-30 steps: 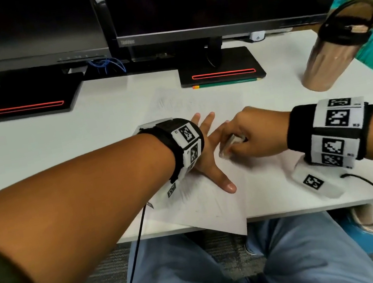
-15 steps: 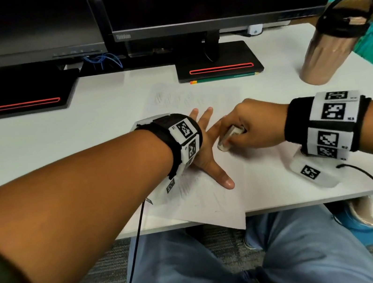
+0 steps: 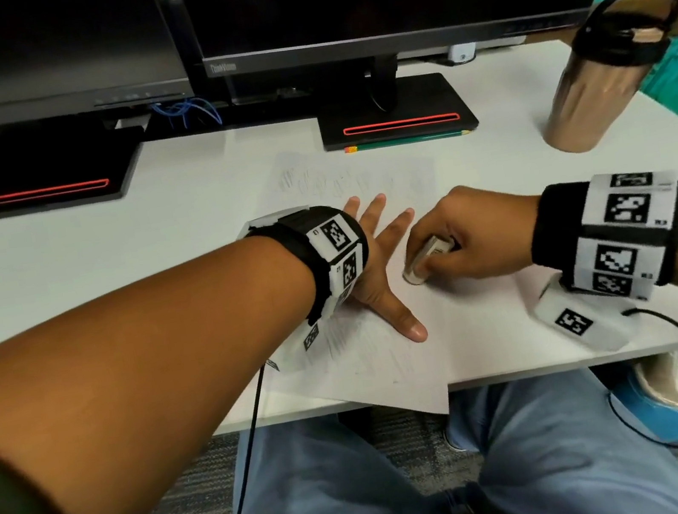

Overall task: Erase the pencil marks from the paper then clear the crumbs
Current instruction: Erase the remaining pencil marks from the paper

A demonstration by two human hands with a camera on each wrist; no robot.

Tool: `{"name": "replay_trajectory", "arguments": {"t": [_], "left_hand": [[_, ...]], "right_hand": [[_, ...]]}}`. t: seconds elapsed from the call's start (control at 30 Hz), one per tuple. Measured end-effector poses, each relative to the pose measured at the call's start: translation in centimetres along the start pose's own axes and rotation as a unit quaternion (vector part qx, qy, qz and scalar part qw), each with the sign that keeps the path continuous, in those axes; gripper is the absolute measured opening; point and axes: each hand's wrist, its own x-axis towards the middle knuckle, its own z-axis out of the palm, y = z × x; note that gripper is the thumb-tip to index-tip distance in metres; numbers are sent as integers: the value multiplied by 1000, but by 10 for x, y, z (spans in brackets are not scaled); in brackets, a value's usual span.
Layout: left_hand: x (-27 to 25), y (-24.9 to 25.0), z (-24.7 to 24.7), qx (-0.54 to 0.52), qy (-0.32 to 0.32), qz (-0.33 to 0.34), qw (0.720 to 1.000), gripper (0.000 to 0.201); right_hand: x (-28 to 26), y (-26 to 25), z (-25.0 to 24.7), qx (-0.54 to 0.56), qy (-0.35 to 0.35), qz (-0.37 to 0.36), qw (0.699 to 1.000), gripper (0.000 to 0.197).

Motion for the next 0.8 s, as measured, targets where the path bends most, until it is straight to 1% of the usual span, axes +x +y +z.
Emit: {"name": "replay_trajectory", "arguments": {"t": [0.07, 0.13, 0.23, 0.27, 0.37, 0.4, 0.5, 0.53, 0.6, 0.63, 0.67, 0.7, 0.73, 0.77, 0.8], "left_hand": [[0, 0, -1, 2, 2, -2, 1000, 153], [0, 0, 0, 5, 1, -3, 1000, 153], [1, 0, -1, 5, 1, -2, 1000, 153], [1, 0, 0, 4, 0, -2, 1000, 153], [0, 0, 0, 6, 3, -3, 1000, 153], [0, 1, 0, 6, 2, -3, 1000, 153], [2, 0, 0, 1, -1, -3, 1000, 154], [3, -1, 1, -1, -3, -4, 1000, 154], [3, -1, 0, -1, -5, -6, 1000, 155], [3, -1, 0, 0, -7, -6, 1000, 155], [3, -1, 0, 1, -9, -6, 1000, 155], [3, 0, 0, 0, -10, -7, 1000, 155], [3, 1, 0, -3, -10, -8, 1000, 155], [3, 1, 0, -8, -13, -8, 1000, 155], [2, 2, 0, -11, -15, -7, 1000, 155]], "right_hand": [[-1, -1, 4, -9, -20, -24, 999, 16], [-2, -2, 5, -8, -41, -29, 999, 17], [-1, 6, 0, -12, 8, 3, 1000, 16], [-1, 6, 1, -14, 8, 5, 1000, 17], [-5, 0, 7, -18, -30, -18, 999, 20], [-6, 0, 6, -14, -31, -15, 999, 21], [-7, 8, 0, -19, 17, 18, 1000, 18], [-8, 8, 1, -25, 16, 15, 999, 18], [-11, 1, 4, -31, -21, -3, 999, 20], [-13, -2, 6, -28, -38, 2, 999, 20], [-16, -2, 5, -30, -38, 17, 999, 19], [-17, 1, 2, -43, -18, 38, 998, 18], [-18, 6, -2, -56, 18, 63, 996, 16], [-19, 11, -6, -41, 63, 95, 993, 15], [-20, 15, -9, 23, 112, 130, 985, 13]]}}
